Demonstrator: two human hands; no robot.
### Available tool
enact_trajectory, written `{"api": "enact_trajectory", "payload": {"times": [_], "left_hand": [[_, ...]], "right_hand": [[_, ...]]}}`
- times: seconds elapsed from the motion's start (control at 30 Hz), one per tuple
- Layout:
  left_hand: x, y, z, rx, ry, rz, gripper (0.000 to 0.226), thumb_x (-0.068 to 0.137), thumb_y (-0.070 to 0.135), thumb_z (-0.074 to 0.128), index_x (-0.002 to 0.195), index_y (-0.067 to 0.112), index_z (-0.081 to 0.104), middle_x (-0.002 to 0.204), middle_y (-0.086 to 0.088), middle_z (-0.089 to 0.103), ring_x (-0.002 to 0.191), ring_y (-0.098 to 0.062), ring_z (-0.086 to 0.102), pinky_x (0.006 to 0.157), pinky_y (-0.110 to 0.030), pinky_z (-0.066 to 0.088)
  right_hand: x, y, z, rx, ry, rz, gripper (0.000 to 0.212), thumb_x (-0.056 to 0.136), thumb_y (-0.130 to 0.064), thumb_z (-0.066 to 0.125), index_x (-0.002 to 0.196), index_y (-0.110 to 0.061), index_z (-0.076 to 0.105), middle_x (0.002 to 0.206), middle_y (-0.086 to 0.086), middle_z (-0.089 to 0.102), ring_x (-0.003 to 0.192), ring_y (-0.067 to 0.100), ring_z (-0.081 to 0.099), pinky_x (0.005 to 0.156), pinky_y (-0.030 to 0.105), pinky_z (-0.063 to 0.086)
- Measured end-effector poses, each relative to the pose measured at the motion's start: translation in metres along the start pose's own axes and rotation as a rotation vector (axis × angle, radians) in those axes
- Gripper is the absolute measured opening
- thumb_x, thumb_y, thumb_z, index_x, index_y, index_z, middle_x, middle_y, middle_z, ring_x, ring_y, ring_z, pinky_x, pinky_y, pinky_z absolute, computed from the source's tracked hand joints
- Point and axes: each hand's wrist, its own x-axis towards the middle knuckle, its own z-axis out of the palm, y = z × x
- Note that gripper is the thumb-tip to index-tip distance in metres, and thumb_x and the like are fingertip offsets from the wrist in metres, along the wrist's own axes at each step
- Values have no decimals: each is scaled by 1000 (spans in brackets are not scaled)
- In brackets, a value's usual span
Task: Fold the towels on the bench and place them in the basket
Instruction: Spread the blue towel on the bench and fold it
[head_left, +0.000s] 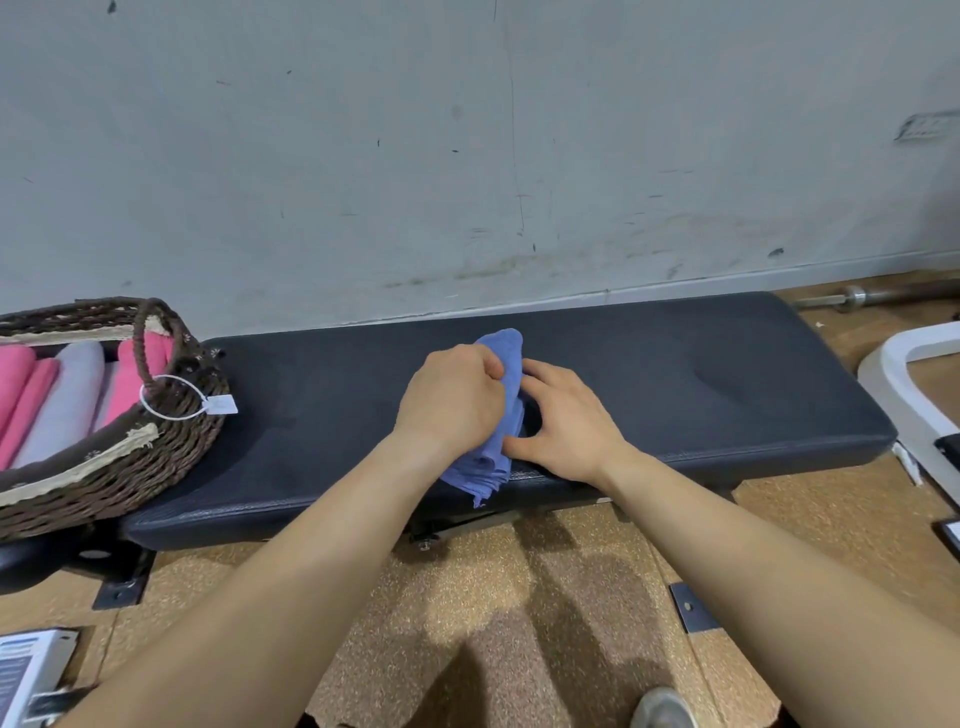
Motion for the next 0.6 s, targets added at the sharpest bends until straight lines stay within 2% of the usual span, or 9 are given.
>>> {"api": "enact_trajectory", "payload": {"times": [0.07,0.17,0.27,0.33,0.4,0.47,0.6], "left_hand": [[1,-5,0,-10,-27,28,31,91,9,46,103,21,72,107,1,65,95,-20,62,84,-38,53],[5,-15,2,-12,-40,56,29,89,19,57,108,35,71,107,8,57,95,-12,56,83,-33,51],[5,-22,6,4,-37,51,26,88,27,59,108,40,68,104,12,54,96,-11,56,80,-33,51],[4,-26,9,26,-39,61,26,88,30,58,108,42,67,103,13,52,96,-11,57,77,-33,50],[3,-28,14,54,-40,97,26,89,32,57,110,43,66,106,13,52,95,-11,57,77,-33,50],[2,-29,20,110,-18,159,24,91,35,55,113,41,65,108,11,51,96,-11,56,76,-34,51],[-2,-39,34,215,104,283,21,93,37,55,111,28,61,102,9,46,98,-17,48,64,-37,50]], "right_hand": [[-4,-1,2,18,26,30,73,76,-56,70,143,-34,50,151,-10,41,138,20,30,112,35,33],[-5,-3,1,63,21,64,75,76,-55,72,144,-34,48,151,-9,38,140,20,25,111,35,33],[1,-2,-15,76,-97,73,67,70,-47,77,132,-30,56,147,-7,42,140,21,26,111,36,35],[3,-1,-31,100,-91,97,57,72,-38,76,124,-25,57,140,-6,48,137,20,29,106,34,36],[5,0,-45,145,35,103,47,80,-27,69,125,-23,55,138,-6,50,135,18,32,103,33,37],[8,-3,-48,112,97,33,47,87,-24,59,133,-25,55,148,-9,45,139,17,30,110,34,34],[16,-12,-28,-90,-89,-172,55,98,-42,31,150,-30,42,163,-8,29,151,18,20,122,38,22]]}}
